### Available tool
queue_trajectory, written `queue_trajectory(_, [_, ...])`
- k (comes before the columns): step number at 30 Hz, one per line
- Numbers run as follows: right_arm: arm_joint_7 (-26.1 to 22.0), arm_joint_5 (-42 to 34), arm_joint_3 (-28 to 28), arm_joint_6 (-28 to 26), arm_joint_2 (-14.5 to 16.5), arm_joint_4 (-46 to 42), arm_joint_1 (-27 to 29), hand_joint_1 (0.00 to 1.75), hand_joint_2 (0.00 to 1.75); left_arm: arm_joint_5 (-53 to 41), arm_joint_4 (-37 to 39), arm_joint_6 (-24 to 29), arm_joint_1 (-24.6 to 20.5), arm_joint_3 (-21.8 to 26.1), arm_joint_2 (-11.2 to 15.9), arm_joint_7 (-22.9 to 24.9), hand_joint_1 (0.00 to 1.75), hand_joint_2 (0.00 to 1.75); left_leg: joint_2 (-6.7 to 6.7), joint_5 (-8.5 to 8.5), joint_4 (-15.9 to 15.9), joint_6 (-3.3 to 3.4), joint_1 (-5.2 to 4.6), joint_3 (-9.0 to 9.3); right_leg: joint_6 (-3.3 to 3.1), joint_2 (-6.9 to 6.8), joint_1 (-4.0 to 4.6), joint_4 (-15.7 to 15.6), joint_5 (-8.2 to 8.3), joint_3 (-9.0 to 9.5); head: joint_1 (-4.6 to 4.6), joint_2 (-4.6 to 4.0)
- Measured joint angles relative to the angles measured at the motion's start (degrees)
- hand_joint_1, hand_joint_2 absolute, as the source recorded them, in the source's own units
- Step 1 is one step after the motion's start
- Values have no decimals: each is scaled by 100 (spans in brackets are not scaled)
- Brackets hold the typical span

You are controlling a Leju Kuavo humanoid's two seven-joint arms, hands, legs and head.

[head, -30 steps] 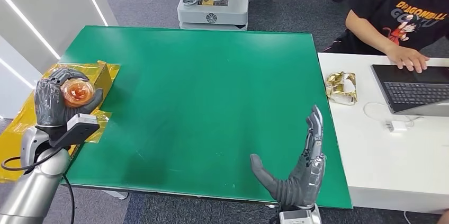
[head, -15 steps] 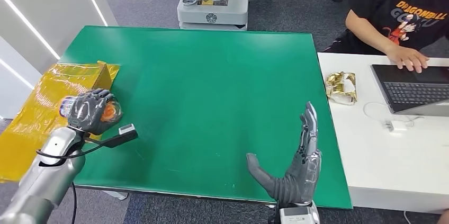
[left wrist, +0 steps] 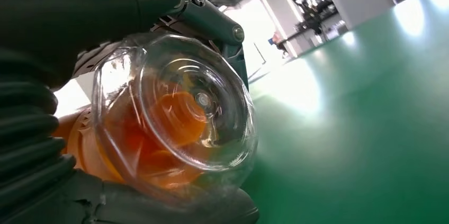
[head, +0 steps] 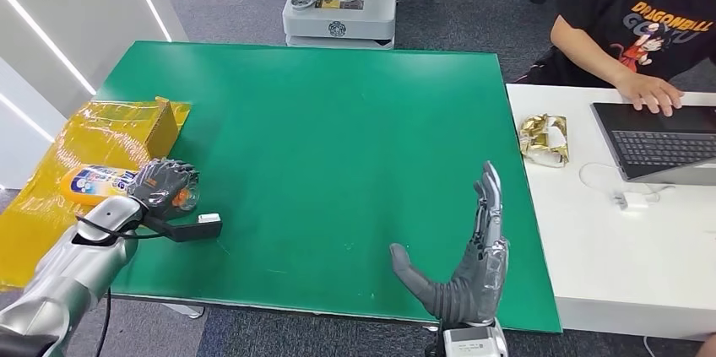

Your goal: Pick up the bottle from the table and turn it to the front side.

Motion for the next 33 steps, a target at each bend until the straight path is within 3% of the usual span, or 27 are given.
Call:
queue_trajectory(7, [45,14,-2,3,35,-1,0,0,175,0,451,-122,-275,-193,-61,-143,170,175,1,0,0,0,0,0,0,1,0,0,0,-1,-1,0])
queue_trajectory(11, [103,73,-5,12,40,-7,1,0,175,107,517,-62,-303,-241,-74,-206,0,175,1,0,0,0,0,0,0,1,0,0,0,-2,0,0])
queue_trajectory(16, [155,125,-7,15,55,-7,2,0,175,297,524,254,-294,-250,-131,-186,0,175,0,0,0,0,0,-1,0,0,0,0,0,0,-1,0])
queue_trajectory(33, [258,208,-69,144,131,-39,2,0,175,872,389,423,-102,-248,-10,-291,0,175,0,0,-1,0,0,0,0,1,0,1,0,0,1,0])
